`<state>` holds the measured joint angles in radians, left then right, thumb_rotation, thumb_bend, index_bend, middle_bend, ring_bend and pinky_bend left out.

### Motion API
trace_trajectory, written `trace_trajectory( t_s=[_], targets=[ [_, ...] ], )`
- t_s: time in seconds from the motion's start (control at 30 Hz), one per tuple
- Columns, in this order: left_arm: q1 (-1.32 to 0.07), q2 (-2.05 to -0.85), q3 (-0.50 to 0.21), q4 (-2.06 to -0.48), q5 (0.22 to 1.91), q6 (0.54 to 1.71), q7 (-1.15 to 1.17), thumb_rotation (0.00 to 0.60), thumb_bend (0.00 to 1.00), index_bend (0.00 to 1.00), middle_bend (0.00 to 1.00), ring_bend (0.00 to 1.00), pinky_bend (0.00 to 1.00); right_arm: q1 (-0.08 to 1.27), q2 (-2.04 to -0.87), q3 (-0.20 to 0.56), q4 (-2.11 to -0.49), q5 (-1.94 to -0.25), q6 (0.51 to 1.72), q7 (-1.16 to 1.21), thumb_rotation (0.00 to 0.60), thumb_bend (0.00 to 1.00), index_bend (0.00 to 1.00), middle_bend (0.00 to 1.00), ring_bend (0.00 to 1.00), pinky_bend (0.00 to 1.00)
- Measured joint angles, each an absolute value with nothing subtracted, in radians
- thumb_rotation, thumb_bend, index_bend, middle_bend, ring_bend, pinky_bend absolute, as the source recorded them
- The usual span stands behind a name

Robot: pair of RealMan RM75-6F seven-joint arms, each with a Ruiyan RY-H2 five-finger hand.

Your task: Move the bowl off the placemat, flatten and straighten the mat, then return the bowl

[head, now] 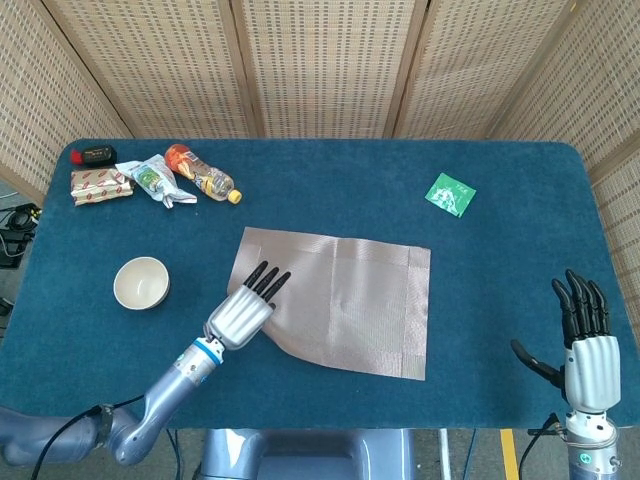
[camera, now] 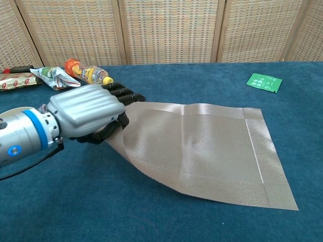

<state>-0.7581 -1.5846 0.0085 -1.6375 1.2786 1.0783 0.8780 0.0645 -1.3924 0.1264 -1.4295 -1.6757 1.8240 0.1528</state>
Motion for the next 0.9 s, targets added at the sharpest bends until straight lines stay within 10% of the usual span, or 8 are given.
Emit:
trace_trajectory(
  t_s=[0.33, 0.9],
  targets=[
    [-0.688, -1.522, 0.145, -1.787, 1.401, 1.113, 0.953, 0.600, 0.66, 0.66, 0.00, 0.00, 0.00, 0.048, -1.367, 0.107, -1.470, -1.705, 1.844, 0.158, 0.600, 0.24, 0.06, 0.00, 0.00, 0.00],
    [-0.625, -1.472, 0.170, -1.815, 1.462, 1.141, 0.975, 0.600, 0.64, 0.56, 0.00, 0.00, 0.00, 0.033, -1.357, 0.086, -1.500, -1.740, 1.853, 0.140, 0.600, 0.24, 0.06, 0.00, 0.00, 0.00]
  ],
)
